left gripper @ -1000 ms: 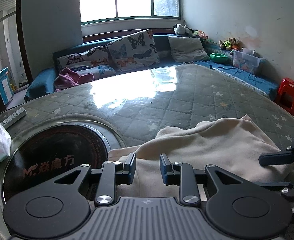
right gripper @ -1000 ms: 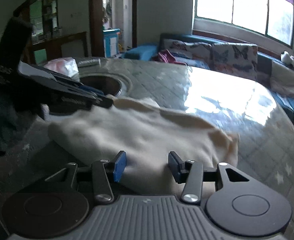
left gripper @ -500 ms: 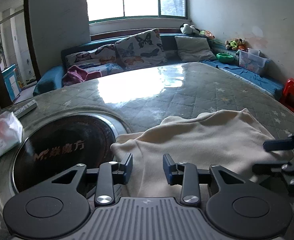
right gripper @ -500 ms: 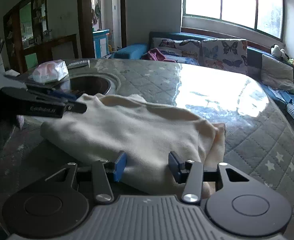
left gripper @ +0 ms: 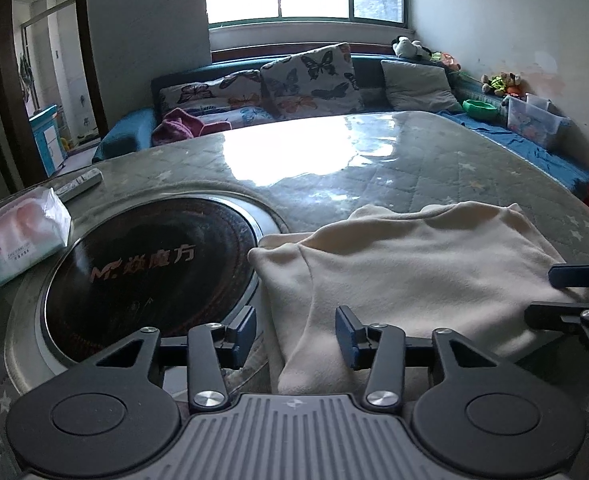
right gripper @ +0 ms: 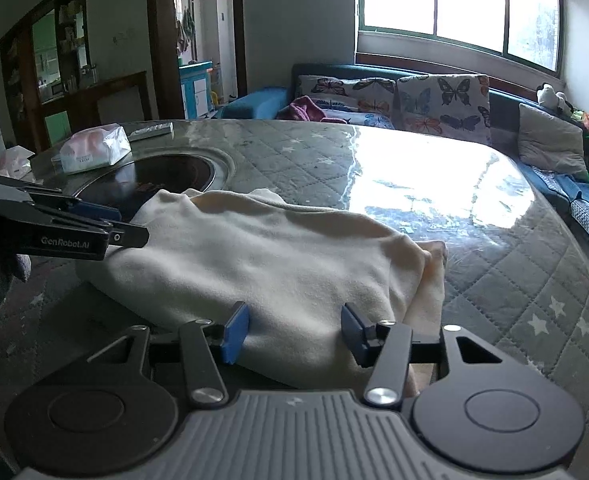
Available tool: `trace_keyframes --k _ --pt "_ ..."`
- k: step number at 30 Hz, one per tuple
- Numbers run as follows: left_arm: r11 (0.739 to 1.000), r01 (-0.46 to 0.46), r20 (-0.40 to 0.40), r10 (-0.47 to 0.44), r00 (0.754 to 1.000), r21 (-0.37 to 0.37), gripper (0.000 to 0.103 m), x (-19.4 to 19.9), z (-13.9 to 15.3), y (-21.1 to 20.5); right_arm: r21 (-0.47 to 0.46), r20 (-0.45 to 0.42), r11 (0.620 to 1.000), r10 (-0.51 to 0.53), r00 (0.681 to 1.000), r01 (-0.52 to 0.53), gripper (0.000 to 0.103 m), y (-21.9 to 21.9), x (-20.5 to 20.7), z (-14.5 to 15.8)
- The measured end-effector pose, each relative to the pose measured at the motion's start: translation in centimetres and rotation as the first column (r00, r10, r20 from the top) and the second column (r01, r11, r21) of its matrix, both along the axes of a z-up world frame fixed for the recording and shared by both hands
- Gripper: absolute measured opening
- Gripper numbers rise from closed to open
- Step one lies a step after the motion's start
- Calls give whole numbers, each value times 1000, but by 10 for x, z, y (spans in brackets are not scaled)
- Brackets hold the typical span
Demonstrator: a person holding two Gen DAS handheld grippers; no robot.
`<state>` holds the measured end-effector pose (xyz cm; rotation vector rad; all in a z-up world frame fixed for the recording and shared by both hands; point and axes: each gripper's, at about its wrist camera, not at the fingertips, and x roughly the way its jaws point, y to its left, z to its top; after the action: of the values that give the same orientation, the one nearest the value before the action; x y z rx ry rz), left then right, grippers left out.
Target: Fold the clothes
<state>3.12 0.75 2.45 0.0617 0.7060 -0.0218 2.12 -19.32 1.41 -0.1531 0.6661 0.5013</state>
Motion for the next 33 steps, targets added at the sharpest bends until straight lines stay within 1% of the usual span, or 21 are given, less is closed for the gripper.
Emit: trace_keyframes --k 7,21,33 --pt "1000 -5 -7 4 1000 -16 47 -2 -3 1 -12 -6 1000 -1 1000 1 54 0 2 0" --pt "996 9 -36 -12 999 -93 44 -7 -6 0 -38 -15 999 5 1000 -6 55 -2 6 -2" --pt "988 74 -34 -79 996 -137 44 -22 -6 -15 -65 -29 998 1 1000 -3 55 -15 7 -1"
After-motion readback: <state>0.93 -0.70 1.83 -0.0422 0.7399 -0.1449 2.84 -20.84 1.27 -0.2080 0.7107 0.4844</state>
